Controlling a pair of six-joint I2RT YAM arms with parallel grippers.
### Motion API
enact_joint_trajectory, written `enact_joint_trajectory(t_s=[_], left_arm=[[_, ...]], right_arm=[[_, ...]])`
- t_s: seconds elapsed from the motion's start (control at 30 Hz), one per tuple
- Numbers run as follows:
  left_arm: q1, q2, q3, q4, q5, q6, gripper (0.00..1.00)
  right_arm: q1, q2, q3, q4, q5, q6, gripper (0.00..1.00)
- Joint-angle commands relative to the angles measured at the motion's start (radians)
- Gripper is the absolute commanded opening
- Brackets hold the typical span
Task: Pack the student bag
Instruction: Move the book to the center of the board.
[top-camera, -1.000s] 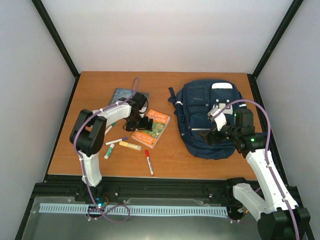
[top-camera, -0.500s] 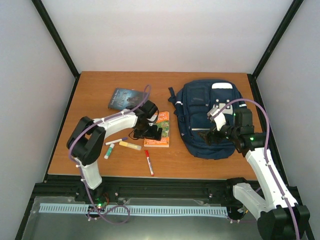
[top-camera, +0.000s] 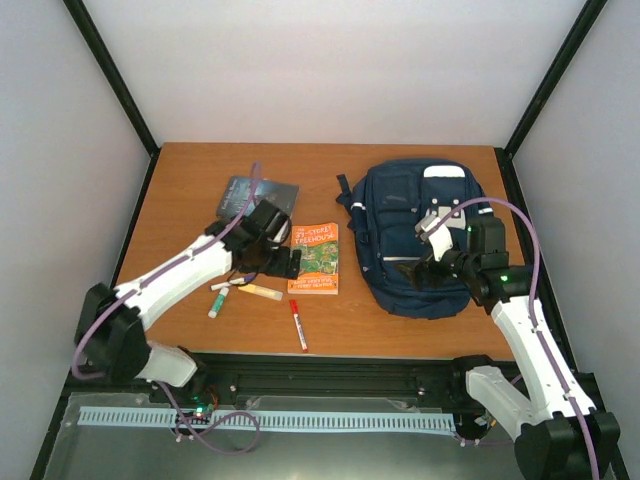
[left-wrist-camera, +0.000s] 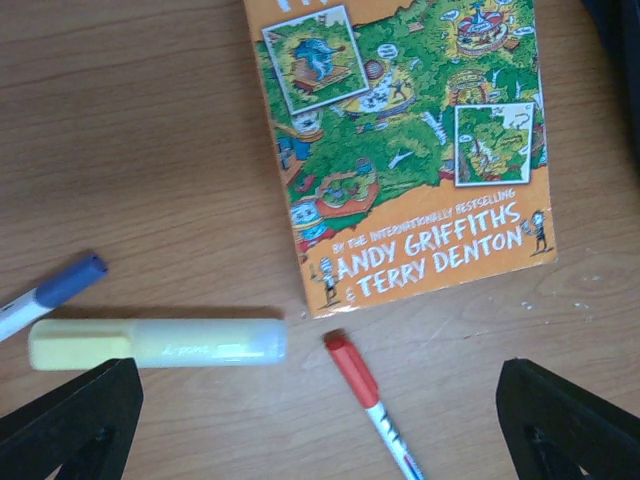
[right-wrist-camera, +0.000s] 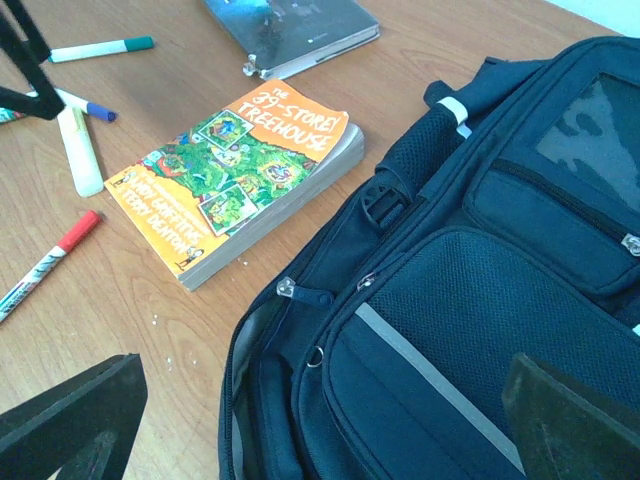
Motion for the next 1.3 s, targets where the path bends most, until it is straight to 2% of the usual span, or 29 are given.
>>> enact_joint_trajectory(t_s=[0.0, 0.17, 0.23, 0.3, 0.43, 0.53, 0.6, 0.67, 0.83, 1.03, 1.13, 1.27], left_arm=[[0.0, -0.178, -0.133, 0.182, -0.078, 0.025, 1.0], [0.0, -0.256, -0.198, 0.306, -0.098, -0.023, 1.0], [0.0, -0.246, -0.181, 0.292, -0.195, -0.075, 1.0], [0.002, -0.194, -0.136, 0.219, -0.339, -0.165, 1.0], [0.003, 0.012, 0.027, 0.102, -0.464, -0.118, 1.0], [0.025, 0.059, 0.021, 0.248, -0.377, -0.086, 1.0], [0.077, 0.119, 0.06, 0.298, -0.192, -0.105, 0.99], [0.1, 0.202, 0.124, 0.306, -0.119, -0.118, 0.92], [0.112, 0.391, 0.261, 0.286, -0.06, -0.144, 0.84], [0.122, 0.569, 0.38, 0.297, -0.033, -0.147, 0.84], [0.129, 0.634, 0.432, 0.281, -0.023, -0.161, 0.8], [0.132, 0.683, 0.468, 0.282, -0.019, -0.172, 0.8]], right_arm=[[-0.01, -0.026, 0.003, 0.001, -0.017, 0.019, 1.0], [-0.029, -0.008, 0.001, 0.008, 0.008, 0.022, 1.0], [-0.038, -0.008, -0.004, 0.02, 0.023, 0.021, 1.0], [-0.055, -0.008, -0.004, 0.021, 0.019, 0.02, 1.0], [-0.081, 0.007, -0.009, 0.017, -0.008, 0.014, 1.0], [-0.085, 0.034, -0.005, 0.013, -0.011, 0.012, 1.0], [-0.087, 0.044, -0.002, 0.009, -0.013, 0.009, 1.0], [-0.09, 0.041, -0.002, 0.007, -0.018, 0.005, 1.0], [-0.095, 0.029, -0.01, 0.009, -0.032, -0.003, 1.0], [-0.095, 0.058, -0.005, 0.004, -0.052, -0.01, 1.0], [-0.096, 0.07, -0.002, -0.002, -0.06, -0.015, 0.99], [-0.096, 0.073, -0.003, -0.006, -0.068, -0.019, 0.99]])
